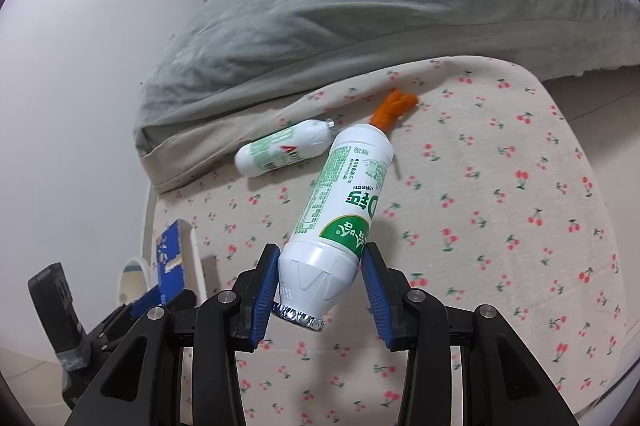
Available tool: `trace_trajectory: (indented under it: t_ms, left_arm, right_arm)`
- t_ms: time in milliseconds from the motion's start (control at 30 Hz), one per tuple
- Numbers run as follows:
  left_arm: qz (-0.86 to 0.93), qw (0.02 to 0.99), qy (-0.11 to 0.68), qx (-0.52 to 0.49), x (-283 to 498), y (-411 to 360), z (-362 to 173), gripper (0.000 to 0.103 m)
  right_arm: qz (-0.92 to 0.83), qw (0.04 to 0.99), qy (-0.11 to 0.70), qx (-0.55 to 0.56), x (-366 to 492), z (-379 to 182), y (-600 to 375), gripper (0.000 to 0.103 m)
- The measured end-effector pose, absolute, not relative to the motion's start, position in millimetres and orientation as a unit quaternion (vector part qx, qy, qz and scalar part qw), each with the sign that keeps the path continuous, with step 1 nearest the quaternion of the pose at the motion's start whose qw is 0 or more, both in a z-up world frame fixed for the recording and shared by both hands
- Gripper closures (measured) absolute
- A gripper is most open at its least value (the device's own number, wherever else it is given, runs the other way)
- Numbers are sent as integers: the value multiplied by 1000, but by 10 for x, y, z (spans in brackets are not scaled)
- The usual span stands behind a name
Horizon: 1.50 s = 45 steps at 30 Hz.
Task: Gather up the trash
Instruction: 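Grasp the blue biscuit box with the left tool, then carry both items to the bin while the left tool drops the blue box in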
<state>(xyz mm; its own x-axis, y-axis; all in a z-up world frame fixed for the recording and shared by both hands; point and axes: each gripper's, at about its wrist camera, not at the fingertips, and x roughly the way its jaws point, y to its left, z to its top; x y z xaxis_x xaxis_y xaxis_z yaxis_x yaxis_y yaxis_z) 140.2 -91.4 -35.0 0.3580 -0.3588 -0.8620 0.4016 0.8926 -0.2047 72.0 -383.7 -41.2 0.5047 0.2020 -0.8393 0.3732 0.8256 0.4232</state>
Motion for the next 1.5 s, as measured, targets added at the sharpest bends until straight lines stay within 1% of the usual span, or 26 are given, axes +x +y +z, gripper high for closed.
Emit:
trace_trajectory:
  t_ms: [567,1033,1500]
  left_arm:
    - [-176,843,509,-12,1433,60,-306,37]
    - [-123,847,515,-49,1474,850,-397,36]
    - [-93,846,517,-88,1529,1390,-487,36]
  right_arm:
    - [-2,823,510,251,1011,-339,-3208,60]
    - [45,823,522,221,1259,-331,-2481,60]
    - [88,816,539,193,1498,-430,-1752,60]
